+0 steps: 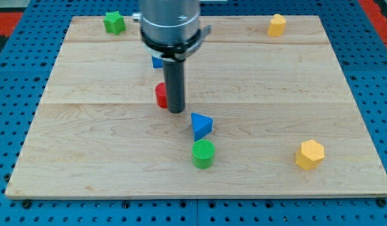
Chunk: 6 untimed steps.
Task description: Slide the blue triangle to the right
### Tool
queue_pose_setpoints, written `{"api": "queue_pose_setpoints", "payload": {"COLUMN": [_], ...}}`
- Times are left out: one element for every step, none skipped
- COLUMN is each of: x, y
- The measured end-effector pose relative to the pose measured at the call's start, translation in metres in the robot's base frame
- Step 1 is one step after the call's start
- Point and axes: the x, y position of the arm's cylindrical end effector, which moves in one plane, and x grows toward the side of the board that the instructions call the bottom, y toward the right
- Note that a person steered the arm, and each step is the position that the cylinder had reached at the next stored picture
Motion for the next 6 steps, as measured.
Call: {"api": "queue_pose_setpoints", "payload": {"x": [0.01, 0.049, 0.05, 0.05, 0.049, 0.06], "y": [-0.025, -0.014, 0.039, 0.091, 0.106, 0.098]}}
